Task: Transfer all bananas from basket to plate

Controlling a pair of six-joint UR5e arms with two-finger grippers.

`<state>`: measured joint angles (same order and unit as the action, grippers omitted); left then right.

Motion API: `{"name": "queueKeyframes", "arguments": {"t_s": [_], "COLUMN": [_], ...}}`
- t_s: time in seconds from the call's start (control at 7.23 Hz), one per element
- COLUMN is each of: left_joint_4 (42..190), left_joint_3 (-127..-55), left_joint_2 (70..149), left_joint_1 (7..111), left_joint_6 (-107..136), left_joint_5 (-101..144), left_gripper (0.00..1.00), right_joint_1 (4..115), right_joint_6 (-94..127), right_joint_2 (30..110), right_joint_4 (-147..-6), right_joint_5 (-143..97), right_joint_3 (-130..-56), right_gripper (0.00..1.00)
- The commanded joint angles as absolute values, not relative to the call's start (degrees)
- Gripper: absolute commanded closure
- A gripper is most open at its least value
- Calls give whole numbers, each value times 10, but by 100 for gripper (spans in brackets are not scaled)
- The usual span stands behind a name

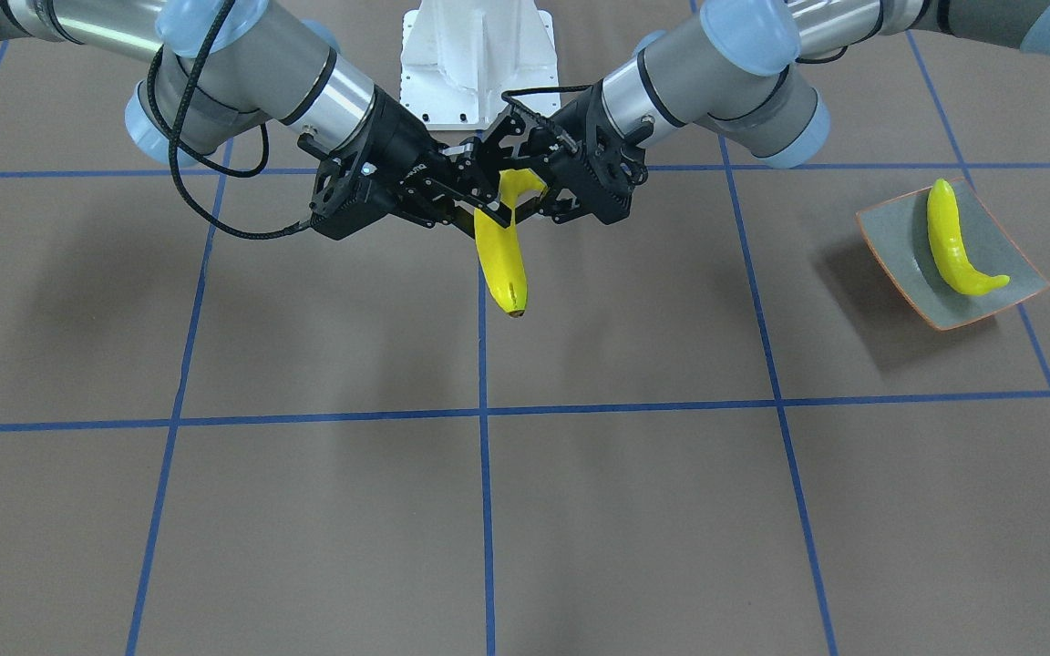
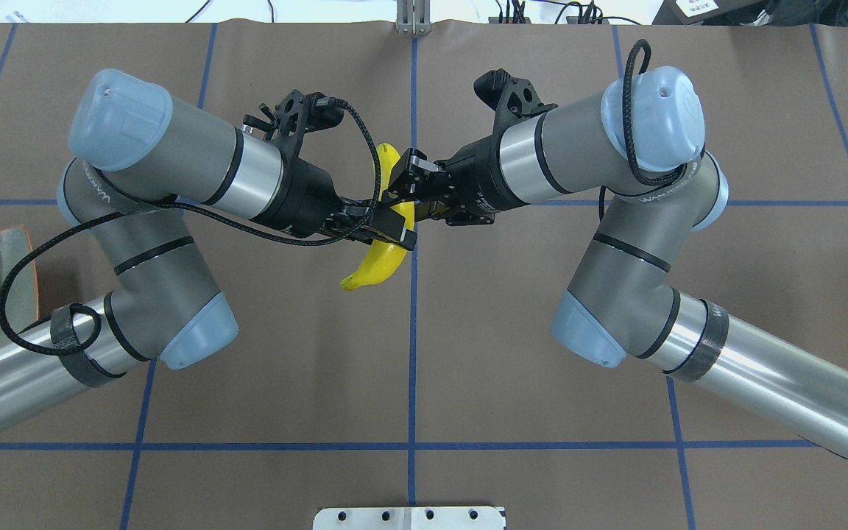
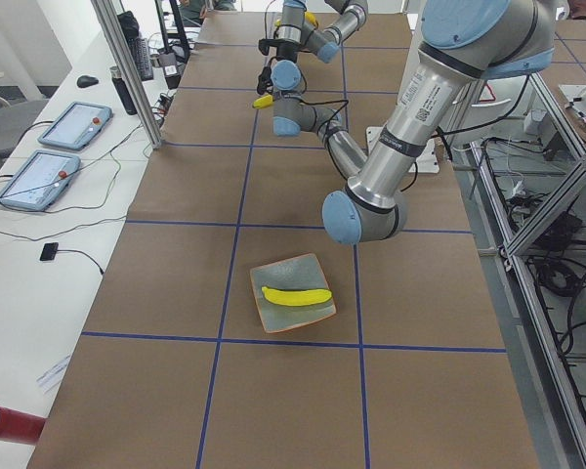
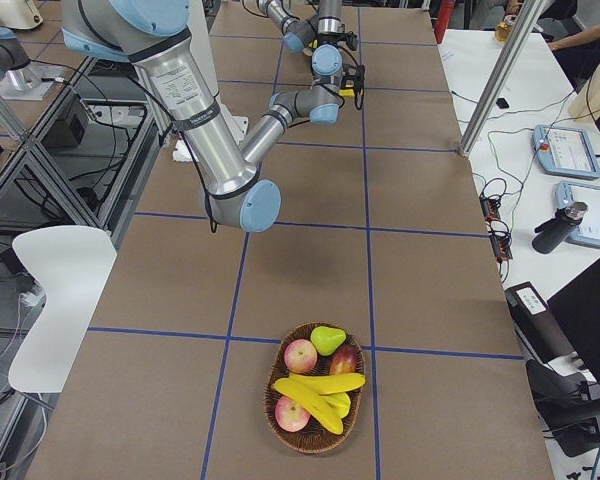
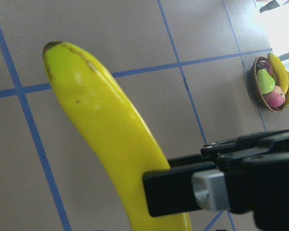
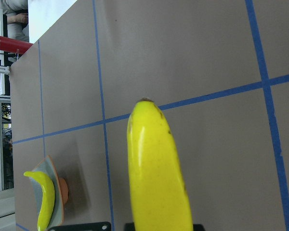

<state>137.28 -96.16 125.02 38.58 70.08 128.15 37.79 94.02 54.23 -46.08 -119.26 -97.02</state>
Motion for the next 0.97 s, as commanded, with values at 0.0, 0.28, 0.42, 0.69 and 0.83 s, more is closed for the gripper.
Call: {"name": "queueKeyframes", "arguments": {"t_s": [0.0, 0.28, 0.42, 0.69, 0.83], "left_joint_4": [1371, 1371, 1371, 1367, 1349], "left_joint_3": [-964, -969, -1006, -1056, -1078], "left_joint_2": [1248, 1245, 1198, 1090, 1037], "left_joint_1": [386, 389, 390, 424, 465], "left_joint_6": [714, 730, 756, 757, 757], "left_joint_5": [1281, 1281, 1281, 1287, 1298], "left_gripper": [100, 100, 100, 100, 100], "right_joint_1": [379, 392, 401, 426, 441], "right_joint_6": [934, 933, 933, 932, 929], "right_joint_2": [543, 568, 604, 644, 669], "right_joint_4": [-459, -454, -452, -452, -452], "right_joint_5": [-1193, -1206, -1210, -1210, -1209], "right_joint_3": [-970, -999, -1025, -1027, -1027], "right_gripper": [1, 0, 0, 0, 0]}}
